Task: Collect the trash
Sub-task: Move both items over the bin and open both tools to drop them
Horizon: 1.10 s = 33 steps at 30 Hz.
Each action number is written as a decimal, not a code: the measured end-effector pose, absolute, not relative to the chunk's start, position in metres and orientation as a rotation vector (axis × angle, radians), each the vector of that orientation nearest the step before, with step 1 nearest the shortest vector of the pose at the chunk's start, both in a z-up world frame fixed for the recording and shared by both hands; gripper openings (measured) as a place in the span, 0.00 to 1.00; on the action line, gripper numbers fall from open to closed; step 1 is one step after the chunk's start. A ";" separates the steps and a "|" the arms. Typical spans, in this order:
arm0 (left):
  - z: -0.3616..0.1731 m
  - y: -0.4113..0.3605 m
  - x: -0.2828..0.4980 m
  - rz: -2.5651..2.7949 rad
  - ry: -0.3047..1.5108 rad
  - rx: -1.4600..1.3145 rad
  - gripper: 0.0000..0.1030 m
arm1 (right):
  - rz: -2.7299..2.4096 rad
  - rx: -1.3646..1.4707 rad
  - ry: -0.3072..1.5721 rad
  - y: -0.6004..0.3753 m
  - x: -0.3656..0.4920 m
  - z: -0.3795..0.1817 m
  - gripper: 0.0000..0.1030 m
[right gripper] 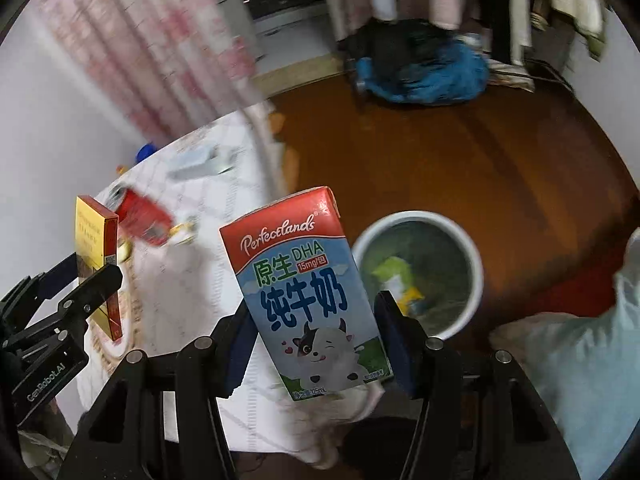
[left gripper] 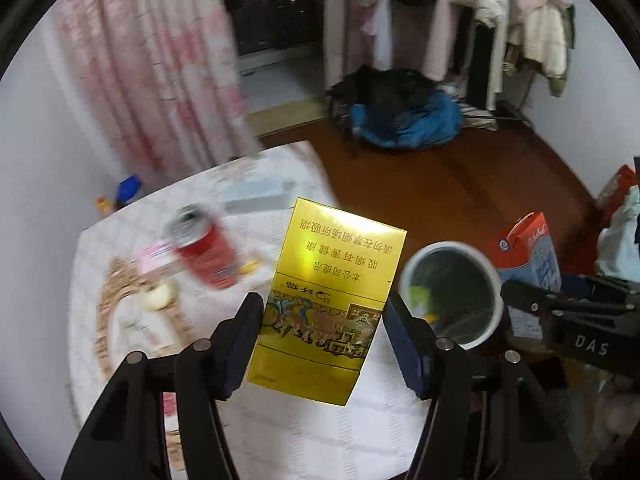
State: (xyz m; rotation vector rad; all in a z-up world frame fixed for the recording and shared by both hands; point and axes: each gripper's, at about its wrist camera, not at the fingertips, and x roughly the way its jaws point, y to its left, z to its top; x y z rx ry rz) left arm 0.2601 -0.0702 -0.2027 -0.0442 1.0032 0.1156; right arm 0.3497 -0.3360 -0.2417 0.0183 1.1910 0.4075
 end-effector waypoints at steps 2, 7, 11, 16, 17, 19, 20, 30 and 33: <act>-0.208 -0.090 0.276 0.079 1.008 -0.059 0.57 | 0.361 0.037 1.195 -0.364 0.363 -0.248 0.58; -0.243 -0.142 0.323 -0.012 1.069 -0.116 0.57 | 0.268 0.072 1.247 -0.417 0.396 -0.286 0.58; -0.289 -0.169 0.366 -0.074 1.179 -0.225 0.57 | 0.216 0.138 1.348 -0.451 0.423 -0.341 0.58; -0.347 -0.182 0.408 -0.110 1.321 -0.345 0.57 | 0.179 0.210 1.449 -0.473 0.449 -0.408 0.57; -0.358 -0.183 0.417 -0.115 1.342 -0.358 0.57 | 0.168 0.223 1.476 -0.477 0.454 -0.424 0.57; -0.368 -0.189 0.423 -0.128 1.371 -0.364 0.57 | 0.162 0.243 1.499 -0.477 0.462 -0.441 0.57; -0.373 -0.193 0.428 -0.129 1.381 -0.361 0.57 | 0.155 0.252 1.515 -0.479 0.466 -0.451 0.57; -0.387 -0.198 0.434 -0.078 1.430 -0.235 0.92 | 0.116 0.215 1.592 -0.474 0.478 -0.499 0.97; -0.389 -0.200 0.426 -0.048 1.434 -0.175 0.92 | 0.096 0.181 1.596 -0.475 0.473 -0.499 0.97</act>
